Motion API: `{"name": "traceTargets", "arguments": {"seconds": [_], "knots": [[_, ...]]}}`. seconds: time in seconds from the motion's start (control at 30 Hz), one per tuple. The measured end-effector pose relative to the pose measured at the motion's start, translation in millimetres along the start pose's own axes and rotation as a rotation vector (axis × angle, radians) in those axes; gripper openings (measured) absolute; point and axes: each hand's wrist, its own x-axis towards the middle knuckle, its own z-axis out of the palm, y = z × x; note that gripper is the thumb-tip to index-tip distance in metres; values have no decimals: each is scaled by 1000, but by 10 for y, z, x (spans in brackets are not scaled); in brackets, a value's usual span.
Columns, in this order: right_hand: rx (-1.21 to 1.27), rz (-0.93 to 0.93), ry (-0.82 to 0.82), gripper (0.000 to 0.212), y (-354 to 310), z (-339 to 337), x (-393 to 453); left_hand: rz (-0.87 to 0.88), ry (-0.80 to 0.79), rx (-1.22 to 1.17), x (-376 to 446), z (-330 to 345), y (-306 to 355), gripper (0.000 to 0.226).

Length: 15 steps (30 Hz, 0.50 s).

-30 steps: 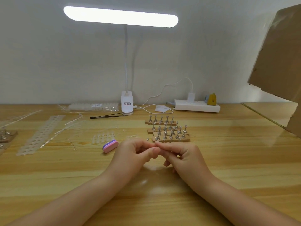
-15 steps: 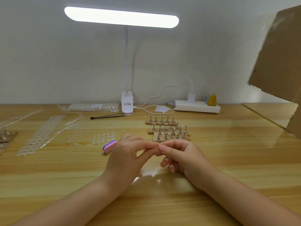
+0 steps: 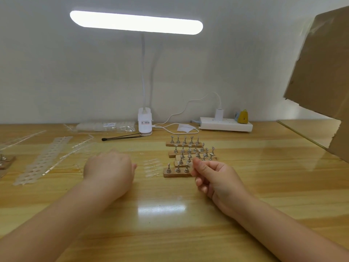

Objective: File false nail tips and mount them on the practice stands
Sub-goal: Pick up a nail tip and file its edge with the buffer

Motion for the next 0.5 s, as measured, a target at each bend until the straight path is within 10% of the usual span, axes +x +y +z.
{"name": "traceTargets", "arguments": {"seconds": [0.33, 0.5], "knots": [[1, -46, 108, 27, -3, -37, 8, 69, -144, -109, 51, 17, -40, 32], [64, -40, 48, 29, 22, -2, 16, 145, 246, -366, -22, 43, 50, 28]]}}
